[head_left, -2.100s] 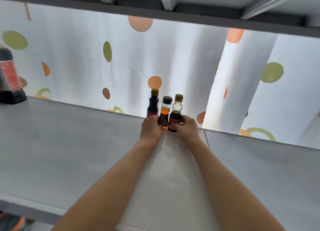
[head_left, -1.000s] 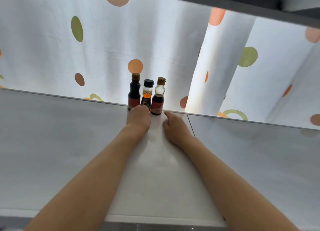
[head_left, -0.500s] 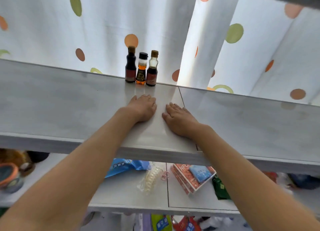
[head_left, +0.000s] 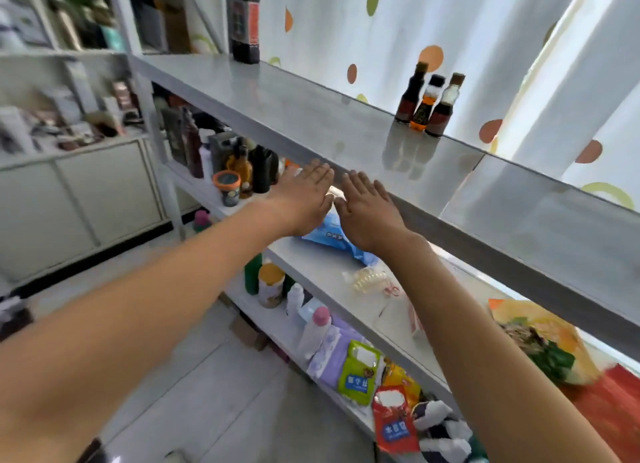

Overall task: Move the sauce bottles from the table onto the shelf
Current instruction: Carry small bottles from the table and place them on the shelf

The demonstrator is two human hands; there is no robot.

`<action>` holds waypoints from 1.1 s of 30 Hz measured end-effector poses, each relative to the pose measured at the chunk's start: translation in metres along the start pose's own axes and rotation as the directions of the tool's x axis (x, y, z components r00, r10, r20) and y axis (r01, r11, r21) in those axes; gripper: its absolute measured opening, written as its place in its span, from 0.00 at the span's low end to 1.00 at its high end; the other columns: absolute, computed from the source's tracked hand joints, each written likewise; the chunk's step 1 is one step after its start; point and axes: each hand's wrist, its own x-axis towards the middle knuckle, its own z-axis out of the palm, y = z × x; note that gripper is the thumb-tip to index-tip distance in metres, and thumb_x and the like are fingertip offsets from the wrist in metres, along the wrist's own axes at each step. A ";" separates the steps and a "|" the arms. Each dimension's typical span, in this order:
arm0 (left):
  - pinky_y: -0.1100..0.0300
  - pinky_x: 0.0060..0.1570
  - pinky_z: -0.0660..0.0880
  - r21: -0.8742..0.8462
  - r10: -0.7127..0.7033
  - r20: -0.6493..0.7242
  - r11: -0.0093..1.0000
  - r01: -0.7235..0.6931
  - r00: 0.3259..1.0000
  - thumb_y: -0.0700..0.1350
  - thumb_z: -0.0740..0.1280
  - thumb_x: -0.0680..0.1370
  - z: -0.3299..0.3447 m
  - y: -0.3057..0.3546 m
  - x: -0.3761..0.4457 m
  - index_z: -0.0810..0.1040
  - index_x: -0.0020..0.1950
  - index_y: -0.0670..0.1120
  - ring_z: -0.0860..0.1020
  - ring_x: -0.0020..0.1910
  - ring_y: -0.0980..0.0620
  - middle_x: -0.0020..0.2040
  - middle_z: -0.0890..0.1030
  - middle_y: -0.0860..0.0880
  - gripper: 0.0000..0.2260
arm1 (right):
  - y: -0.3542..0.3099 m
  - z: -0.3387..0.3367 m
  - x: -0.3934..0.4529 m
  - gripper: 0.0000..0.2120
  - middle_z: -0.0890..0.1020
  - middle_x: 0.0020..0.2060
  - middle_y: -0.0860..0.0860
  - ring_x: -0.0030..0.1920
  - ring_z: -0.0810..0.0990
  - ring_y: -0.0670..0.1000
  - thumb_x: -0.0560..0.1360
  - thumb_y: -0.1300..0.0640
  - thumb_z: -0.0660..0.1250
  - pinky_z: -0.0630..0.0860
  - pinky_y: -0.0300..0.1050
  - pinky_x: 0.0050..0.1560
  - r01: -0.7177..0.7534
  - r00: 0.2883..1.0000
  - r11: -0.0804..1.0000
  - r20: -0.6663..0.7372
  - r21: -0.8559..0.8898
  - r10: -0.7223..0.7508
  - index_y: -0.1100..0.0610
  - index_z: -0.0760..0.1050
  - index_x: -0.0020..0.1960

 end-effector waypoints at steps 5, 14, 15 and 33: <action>0.51 0.76 0.43 -0.018 -0.171 0.033 0.985 0.172 0.985 0.43 0.53 0.82 0.010 -0.053 -0.090 0.44 0.80 0.44 0.41 0.79 0.50 0.80 0.43 0.48 0.29 | -0.091 0.025 -0.021 0.28 0.43 0.80 0.54 0.80 0.39 0.51 0.85 0.49 0.44 0.35 0.49 0.78 0.229 0.973 0.973 -0.006 -0.017 -0.229 0.58 0.40 0.81; 0.50 0.77 0.46 -0.169 -0.485 -0.073 0.867 0.468 0.872 0.42 0.50 0.83 0.042 -0.157 -0.293 0.45 0.80 0.43 0.43 0.79 0.49 0.81 0.46 0.47 0.25 | -0.272 0.062 -0.080 0.29 0.42 0.80 0.55 0.80 0.38 0.52 0.85 0.49 0.45 0.34 0.49 0.77 0.442 0.891 0.893 0.077 0.081 -0.448 0.59 0.40 0.81; 0.50 0.77 0.47 -0.177 -0.524 -0.076 0.844 0.506 0.848 0.42 0.50 0.83 0.050 -0.170 -0.328 0.46 0.80 0.43 0.43 0.79 0.49 0.80 0.46 0.46 0.25 | -0.302 0.068 -0.089 0.29 0.42 0.80 0.55 0.80 0.38 0.52 0.85 0.49 0.45 0.34 0.49 0.77 0.479 0.870 0.873 0.085 0.089 -0.486 0.59 0.40 0.81; 0.49 0.77 0.49 -0.434 -0.966 -0.184 0.247 0.867 0.183 0.38 0.58 0.80 0.126 -0.243 -0.843 0.64 0.75 0.40 0.54 0.78 0.46 0.75 0.66 0.44 0.22 | -0.750 0.181 -0.341 0.25 0.56 0.79 0.55 0.80 0.49 0.51 0.85 0.54 0.51 0.42 0.45 0.78 0.853 0.305 0.312 0.084 0.419 -0.949 0.59 0.53 0.80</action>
